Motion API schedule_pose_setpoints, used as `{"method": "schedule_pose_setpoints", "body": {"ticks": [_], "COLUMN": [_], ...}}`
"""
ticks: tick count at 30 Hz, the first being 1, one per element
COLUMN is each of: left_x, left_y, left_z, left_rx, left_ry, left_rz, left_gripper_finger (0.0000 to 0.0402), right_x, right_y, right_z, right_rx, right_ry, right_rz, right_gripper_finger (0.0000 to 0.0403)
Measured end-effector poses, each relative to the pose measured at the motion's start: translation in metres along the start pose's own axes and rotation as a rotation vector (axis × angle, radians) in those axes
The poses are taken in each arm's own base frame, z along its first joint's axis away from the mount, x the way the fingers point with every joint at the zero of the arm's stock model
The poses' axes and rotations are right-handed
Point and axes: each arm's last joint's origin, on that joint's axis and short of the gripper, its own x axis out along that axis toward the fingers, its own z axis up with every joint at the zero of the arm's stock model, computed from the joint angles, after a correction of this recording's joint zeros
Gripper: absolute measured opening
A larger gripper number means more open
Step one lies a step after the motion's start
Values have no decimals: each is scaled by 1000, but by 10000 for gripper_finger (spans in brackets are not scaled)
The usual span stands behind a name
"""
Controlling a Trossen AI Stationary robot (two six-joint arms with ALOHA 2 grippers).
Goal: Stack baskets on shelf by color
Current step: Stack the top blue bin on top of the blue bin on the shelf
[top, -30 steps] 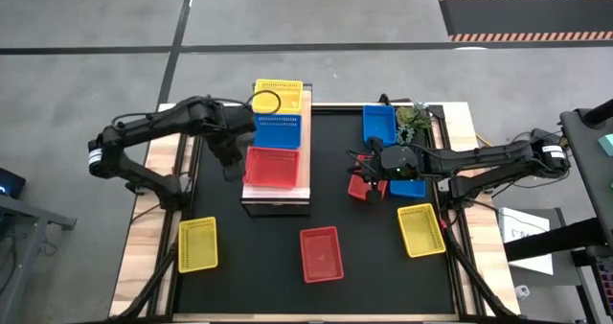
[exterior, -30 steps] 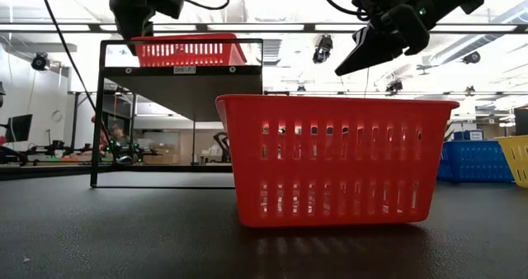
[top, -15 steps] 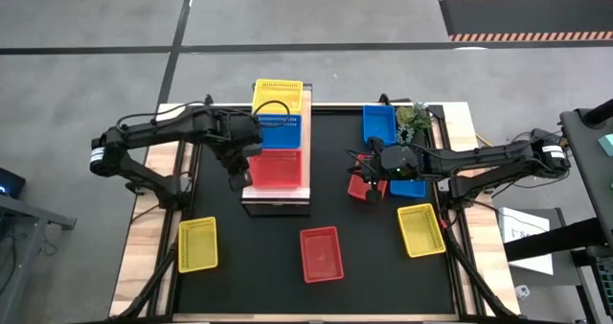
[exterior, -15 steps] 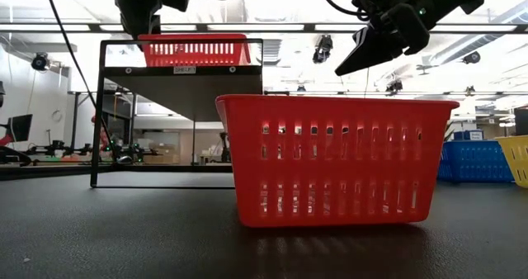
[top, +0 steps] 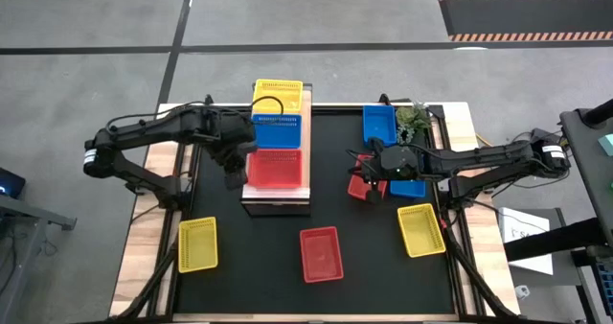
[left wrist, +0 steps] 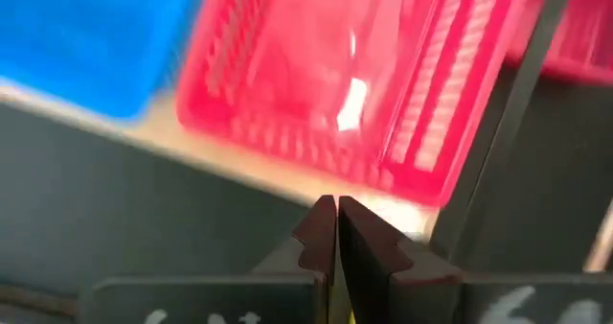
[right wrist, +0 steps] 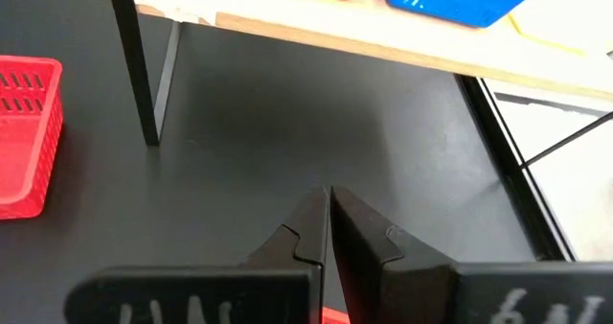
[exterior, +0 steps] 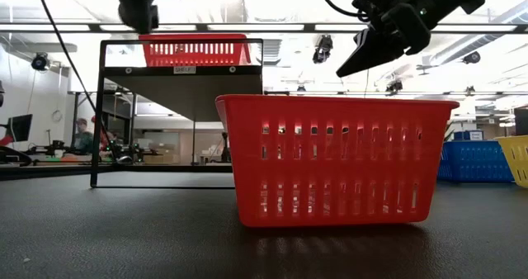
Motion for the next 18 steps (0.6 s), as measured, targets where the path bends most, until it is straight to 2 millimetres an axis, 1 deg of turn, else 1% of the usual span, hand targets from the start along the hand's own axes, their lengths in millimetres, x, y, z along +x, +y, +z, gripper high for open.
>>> {"method": "schedule_pose_setpoints", "body": {"ticks": [6,9,14,18], "left_x": [-15,-17,-12,-4], "left_y": [-17,-28,-45,-51], "left_z": [0,0,3,4], "left_rx": [110,178,330,435], "left_ry": [-299,-447,-677,-802], "left_rz": [36,46,17,26], "left_gripper_finger": [0,0,0,0], "right_x": [0,0,0,0], "right_y": [0,0,-1,-7], "right_z": [-1,-1,0,5], "right_rx": [42,74,130,210], "right_ry": [15,13,-4,-39], "right_rz": [3,1,-9,-25], "right_gripper_finger": [9,9,9,10]}}
